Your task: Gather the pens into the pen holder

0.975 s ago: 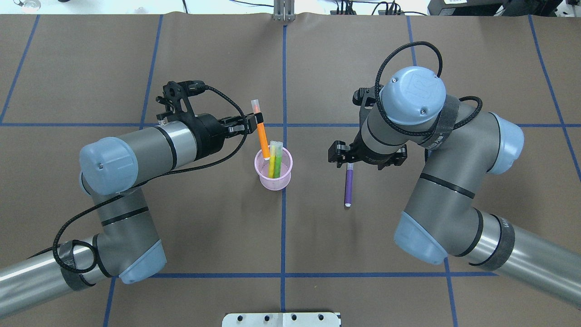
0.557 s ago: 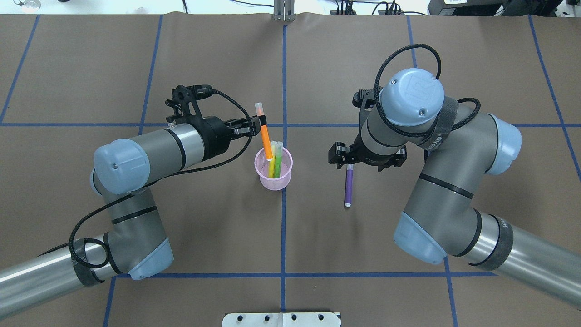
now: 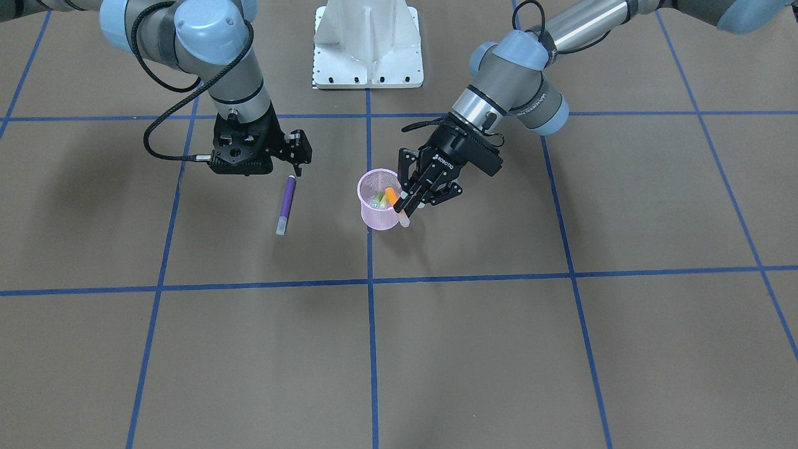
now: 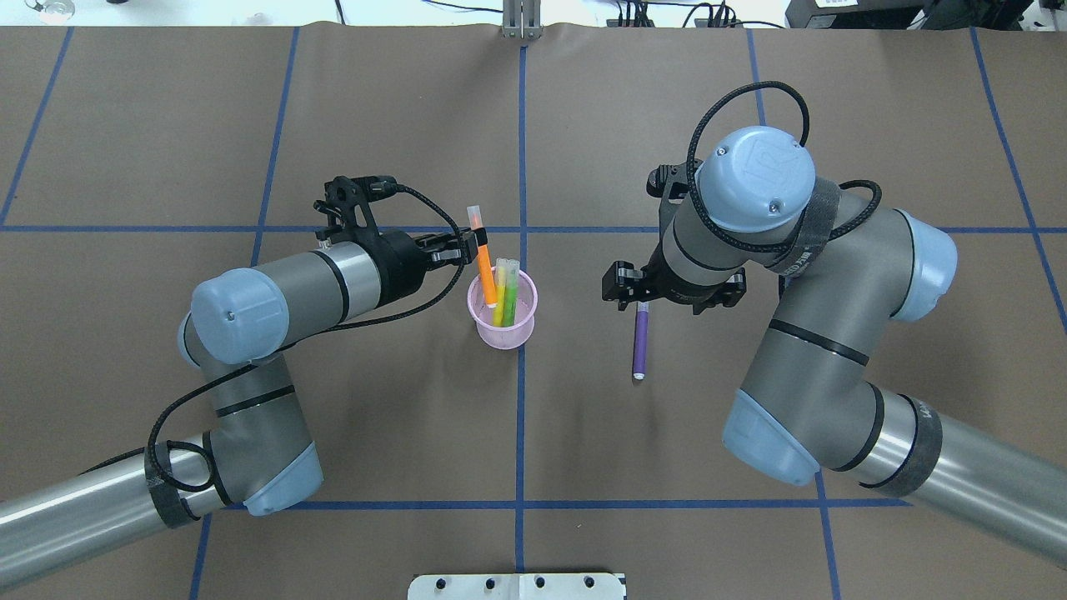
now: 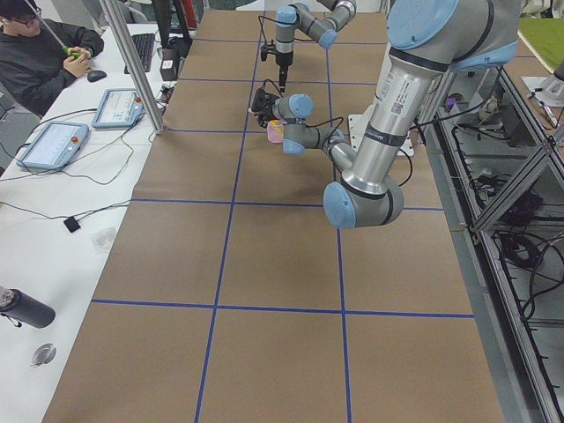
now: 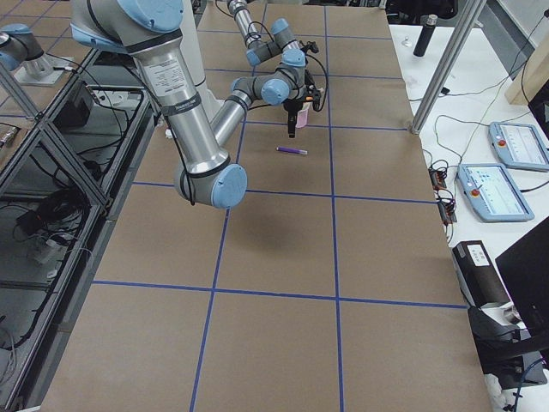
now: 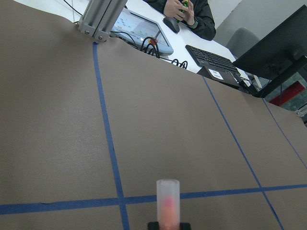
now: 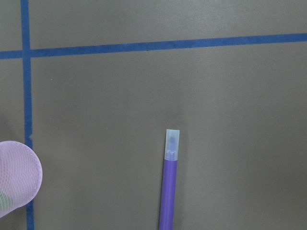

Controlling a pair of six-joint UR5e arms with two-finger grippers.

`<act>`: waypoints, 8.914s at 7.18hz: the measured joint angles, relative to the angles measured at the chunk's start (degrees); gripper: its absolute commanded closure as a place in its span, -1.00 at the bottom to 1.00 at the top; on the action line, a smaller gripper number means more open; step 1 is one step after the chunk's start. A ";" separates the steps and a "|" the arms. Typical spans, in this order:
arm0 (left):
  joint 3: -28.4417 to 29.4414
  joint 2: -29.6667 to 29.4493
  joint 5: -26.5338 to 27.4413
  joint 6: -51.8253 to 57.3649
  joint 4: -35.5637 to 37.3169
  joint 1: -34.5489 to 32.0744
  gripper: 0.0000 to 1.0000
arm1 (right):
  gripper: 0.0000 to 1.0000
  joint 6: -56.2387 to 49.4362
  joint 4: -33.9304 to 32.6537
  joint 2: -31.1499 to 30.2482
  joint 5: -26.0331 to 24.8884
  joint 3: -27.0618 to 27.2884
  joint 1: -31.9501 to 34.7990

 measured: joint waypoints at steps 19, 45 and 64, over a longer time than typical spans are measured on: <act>-9.63 -5.88 -40.01 4.89 41.83 -24.28 -0.99 | -0.36 3.55 12.63 0.66 -1.71 -14.95 -2.26; -6.52 -3.52 -40.26 15.09 41.86 -26.69 -0.97 | 1.00 2.69 26.43 3.50 -14.09 -3.66 2.38; -2.39 -0.40 -41.25 19.73 41.62 -29.60 -0.99 | -1.00 -13.31 37.44 6.87 -40.70 -7.46 -14.56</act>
